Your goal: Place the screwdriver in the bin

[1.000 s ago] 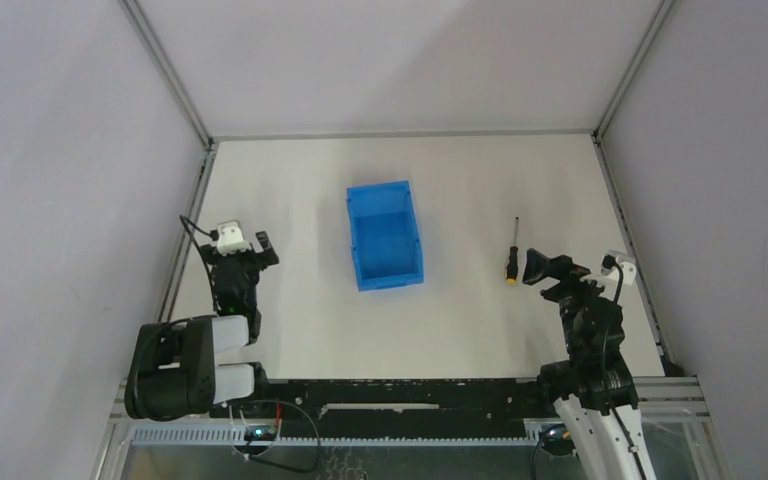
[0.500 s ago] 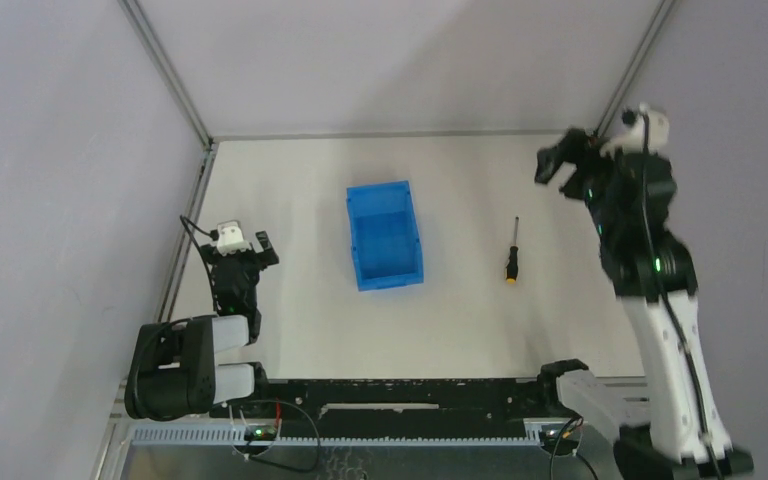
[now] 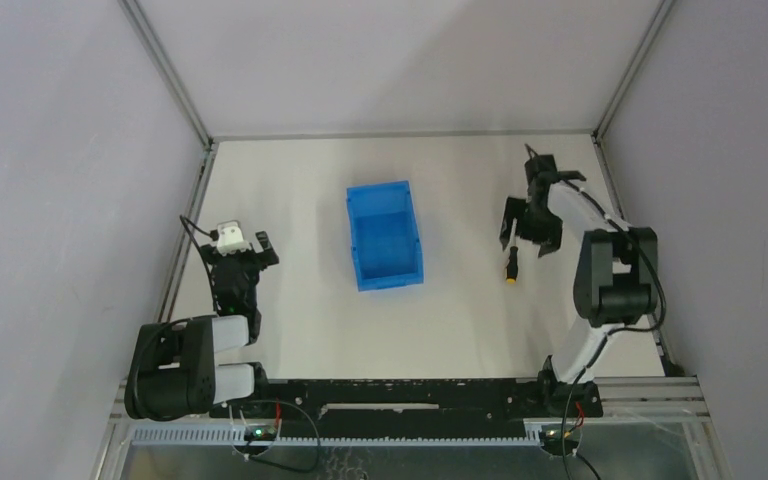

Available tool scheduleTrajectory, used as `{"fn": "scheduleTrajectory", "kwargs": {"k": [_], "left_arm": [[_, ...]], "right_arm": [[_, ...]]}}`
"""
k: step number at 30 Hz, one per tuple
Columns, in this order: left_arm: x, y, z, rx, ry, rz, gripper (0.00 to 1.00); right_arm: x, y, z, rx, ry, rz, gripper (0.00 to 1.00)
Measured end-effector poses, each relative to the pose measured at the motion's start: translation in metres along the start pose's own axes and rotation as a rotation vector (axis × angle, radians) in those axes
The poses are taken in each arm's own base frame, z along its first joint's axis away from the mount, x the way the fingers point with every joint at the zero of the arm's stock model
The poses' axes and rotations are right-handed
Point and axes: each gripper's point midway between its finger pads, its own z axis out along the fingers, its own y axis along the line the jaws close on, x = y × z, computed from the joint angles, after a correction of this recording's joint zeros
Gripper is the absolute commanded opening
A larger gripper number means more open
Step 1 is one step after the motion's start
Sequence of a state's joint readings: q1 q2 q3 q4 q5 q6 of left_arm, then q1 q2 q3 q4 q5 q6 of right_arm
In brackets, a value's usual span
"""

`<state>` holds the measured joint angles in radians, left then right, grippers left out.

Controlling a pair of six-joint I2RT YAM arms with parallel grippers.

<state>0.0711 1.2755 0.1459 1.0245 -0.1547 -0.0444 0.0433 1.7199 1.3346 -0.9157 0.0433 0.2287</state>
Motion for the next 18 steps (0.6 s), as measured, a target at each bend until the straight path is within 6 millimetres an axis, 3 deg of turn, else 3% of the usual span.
{"fn": "scheduleTrajectory", "kwargs": {"k": [2,5,7,10,15,18], "left_arm": [[0.000,0.000,0.000,0.000,0.000,0.000,1.00],[0.000,0.000,0.000,0.000,0.000,0.000,1.00],[0.000,0.000,0.000,0.000,0.000,0.000,1.00],[0.000,0.000,0.000,0.000,0.000,0.000,1.00],[0.000,0.000,0.000,0.000,0.000,0.000,1.00],[0.000,0.000,0.000,0.000,0.000,0.000,1.00]], "right_arm": [[0.024,-0.003,0.029,0.016,0.107,-0.005,0.81],[0.036,-0.004,0.053,0.033,0.167,-0.010,0.66],[0.039,-0.003,0.066,0.041,0.186,-0.011,0.45],[0.036,0.000,0.067,0.030,0.178,-0.021,0.01],[0.033,-0.005,0.064,0.059,0.179,-0.037,0.00],[0.021,-0.007,0.053,0.081,0.166,-0.045,0.00]]}}
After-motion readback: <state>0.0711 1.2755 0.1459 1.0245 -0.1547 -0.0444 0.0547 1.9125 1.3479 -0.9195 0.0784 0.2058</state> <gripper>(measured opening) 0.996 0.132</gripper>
